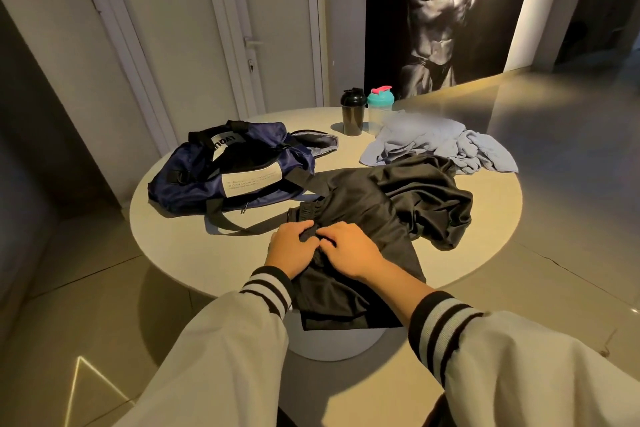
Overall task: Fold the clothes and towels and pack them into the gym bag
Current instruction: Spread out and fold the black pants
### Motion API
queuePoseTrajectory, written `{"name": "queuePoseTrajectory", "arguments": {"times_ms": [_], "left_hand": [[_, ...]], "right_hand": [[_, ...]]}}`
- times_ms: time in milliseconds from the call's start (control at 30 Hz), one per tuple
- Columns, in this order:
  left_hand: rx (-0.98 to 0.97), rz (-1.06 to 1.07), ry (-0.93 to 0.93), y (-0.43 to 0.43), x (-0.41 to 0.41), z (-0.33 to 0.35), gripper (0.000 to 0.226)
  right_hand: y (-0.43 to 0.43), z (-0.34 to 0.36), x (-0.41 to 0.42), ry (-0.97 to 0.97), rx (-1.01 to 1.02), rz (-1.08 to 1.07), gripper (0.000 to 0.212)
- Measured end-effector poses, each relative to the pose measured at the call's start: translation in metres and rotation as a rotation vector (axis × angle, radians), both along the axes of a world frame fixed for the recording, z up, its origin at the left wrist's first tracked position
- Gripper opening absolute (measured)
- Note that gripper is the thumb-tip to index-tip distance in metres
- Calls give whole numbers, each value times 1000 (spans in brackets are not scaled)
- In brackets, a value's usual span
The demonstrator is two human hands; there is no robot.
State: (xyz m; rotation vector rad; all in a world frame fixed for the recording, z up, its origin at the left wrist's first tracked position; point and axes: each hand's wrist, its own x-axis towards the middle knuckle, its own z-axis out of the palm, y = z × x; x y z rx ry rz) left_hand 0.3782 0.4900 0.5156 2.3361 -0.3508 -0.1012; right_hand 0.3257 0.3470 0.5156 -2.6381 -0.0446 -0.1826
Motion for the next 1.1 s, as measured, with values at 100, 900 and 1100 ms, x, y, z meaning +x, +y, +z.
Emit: {"name": "queuePoseTrajectory", "arguments": {"times_ms": [100,900,1100], "left_hand": [[-66,36,-10,6,-3,-10,49],[-2,-75,-378,9,-13,-20,22],[191,-55,-379,5,-14,-21,31]], "right_hand": [[3,-12,1,-9,-155,34,47],[-1,-10,1,-22,-204,-246,54],[-12,-6,-36,-216,-289,-320,21]]}}
